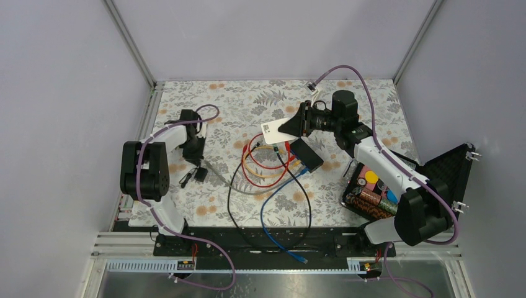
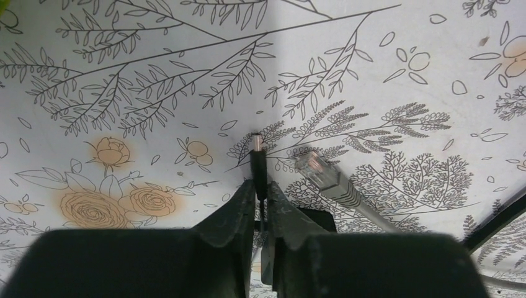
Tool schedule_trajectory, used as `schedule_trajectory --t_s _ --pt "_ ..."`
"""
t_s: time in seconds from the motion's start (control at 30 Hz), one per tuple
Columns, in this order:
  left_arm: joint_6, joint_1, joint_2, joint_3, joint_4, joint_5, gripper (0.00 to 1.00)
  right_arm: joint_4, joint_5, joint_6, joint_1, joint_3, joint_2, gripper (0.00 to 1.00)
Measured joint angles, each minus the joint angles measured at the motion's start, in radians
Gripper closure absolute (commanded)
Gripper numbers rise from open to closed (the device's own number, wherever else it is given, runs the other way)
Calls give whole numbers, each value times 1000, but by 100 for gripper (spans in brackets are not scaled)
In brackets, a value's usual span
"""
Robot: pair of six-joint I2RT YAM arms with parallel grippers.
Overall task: Insert the plug into the switch port
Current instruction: Pick up the power from the center of the board, then insert the power into the switch port.
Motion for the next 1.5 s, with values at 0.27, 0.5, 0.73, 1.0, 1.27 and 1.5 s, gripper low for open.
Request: schedule_trajectory --t_s 0.27,0.5,0.73,1.0,1.27,1.5 --pt "4 -18 -45 -22 8 -35 100 0 1 -18 0 0 0 100" --pt "22 -24 -264 -31 39 139 100 -60 -29 -116 0 30 55 100" --pt "98 -81 -371 -45 49 369 100 -132 -119 -178 0 80 164 100" --pt "200 -202 -439 -75 62 551 100 -109 -276 -148 -1 146 245 100" --pt "266 -239 -495 -111 142 666 100 -107 -472 -60 -8 244 386 100" --pt "290 -239 -495 -118 186 722 100 -101 -537 2 -25 304 460 100"
